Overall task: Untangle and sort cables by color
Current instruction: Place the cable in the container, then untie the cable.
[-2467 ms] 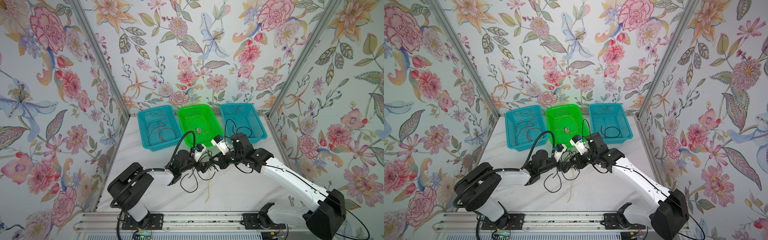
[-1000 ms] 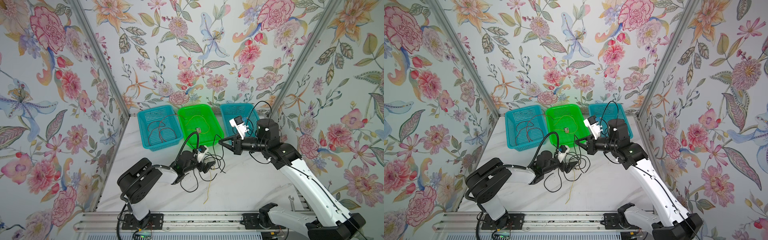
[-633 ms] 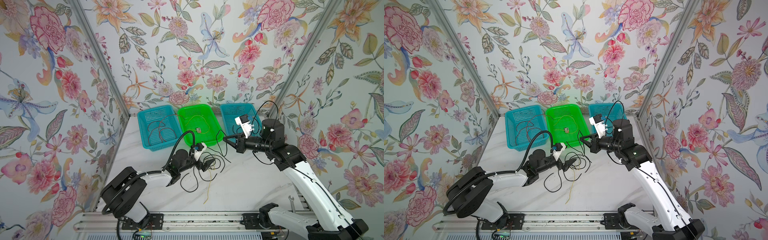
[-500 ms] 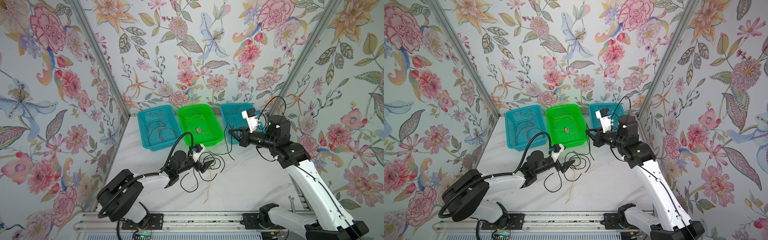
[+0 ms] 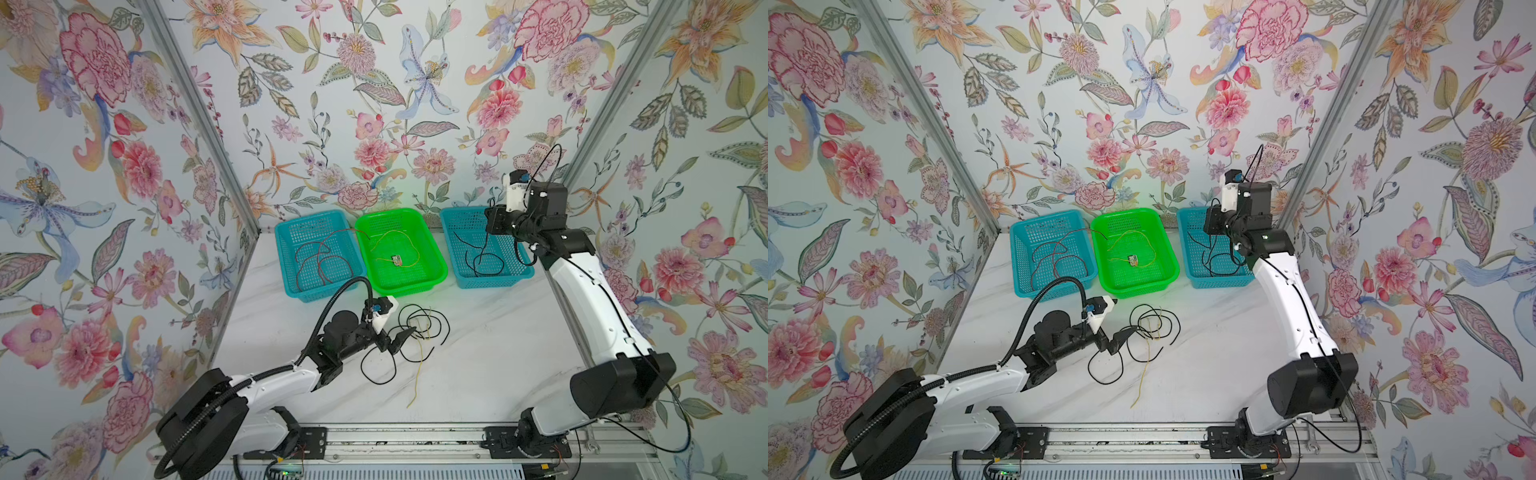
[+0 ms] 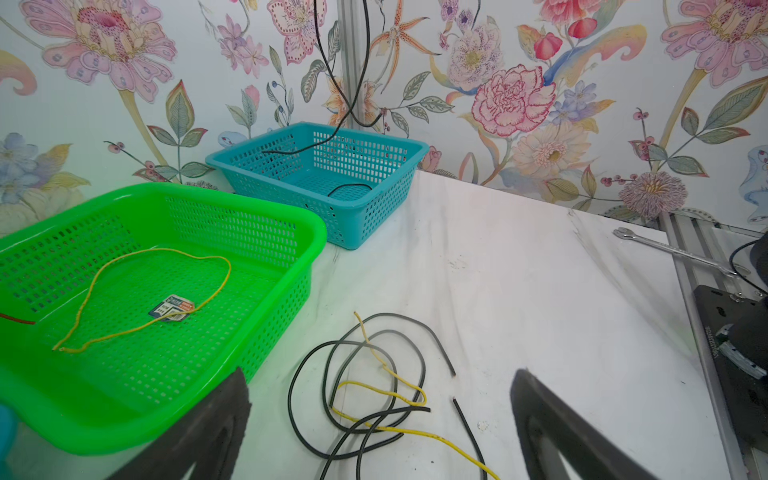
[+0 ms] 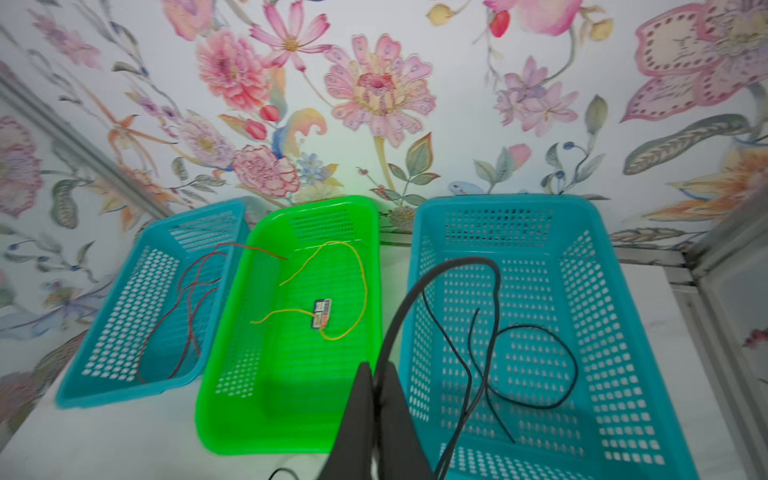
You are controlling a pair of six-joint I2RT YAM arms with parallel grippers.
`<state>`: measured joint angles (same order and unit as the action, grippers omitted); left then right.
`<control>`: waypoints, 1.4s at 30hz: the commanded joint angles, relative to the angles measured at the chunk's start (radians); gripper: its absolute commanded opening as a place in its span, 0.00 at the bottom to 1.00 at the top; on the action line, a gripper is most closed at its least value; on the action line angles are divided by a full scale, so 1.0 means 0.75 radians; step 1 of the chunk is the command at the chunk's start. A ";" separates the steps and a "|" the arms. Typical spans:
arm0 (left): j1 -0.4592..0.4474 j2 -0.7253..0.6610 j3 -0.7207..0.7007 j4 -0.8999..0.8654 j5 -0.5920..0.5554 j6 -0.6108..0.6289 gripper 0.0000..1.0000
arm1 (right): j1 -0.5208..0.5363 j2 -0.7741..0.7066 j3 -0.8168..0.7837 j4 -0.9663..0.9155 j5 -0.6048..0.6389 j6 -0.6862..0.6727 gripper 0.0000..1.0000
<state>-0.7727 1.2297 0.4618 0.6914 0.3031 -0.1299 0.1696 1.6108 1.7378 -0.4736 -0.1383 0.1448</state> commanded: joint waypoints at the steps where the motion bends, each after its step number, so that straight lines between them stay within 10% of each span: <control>1: 0.010 -0.063 -0.034 -0.067 -0.052 0.036 0.99 | -0.011 0.140 0.111 0.008 0.182 -0.066 0.06; 12: 0.044 -0.205 -0.074 -0.176 -0.099 0.046 0.99 | -0.020 0.704 0.335 -0.094 0.233 -0.091 0.11; 18: 0.067 -0.237 -0.080 -0.215 -0.102 0.058 0.99 | -0.017 0.780 0.319 -0.119 0.199 -0.062 0.43; 24: 0.075 -0.223 -0.068 -0.222 -0.097 0.067 0.99 | -0.006 0.547 0.154 -0.063 0.147 -0.059 0.52; 35: 0.093 -0.145 -0.065 -0.148 -0.059 0.055 0.99 | 0.309 -0.262 -0.841 0.259 0.013 -0.083 0.53; 42: 0.100 -0.073 -0.039 -0.118 -0.031 0.049 0.99 | 0.528 -0.311 -1.112 0.346 0.082 0.014 0.53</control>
<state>-0.7113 1.1572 0.4126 0.5625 0.2581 -0.0933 0.5400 1.3682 0.9367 -0.2829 -0.1074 0.1169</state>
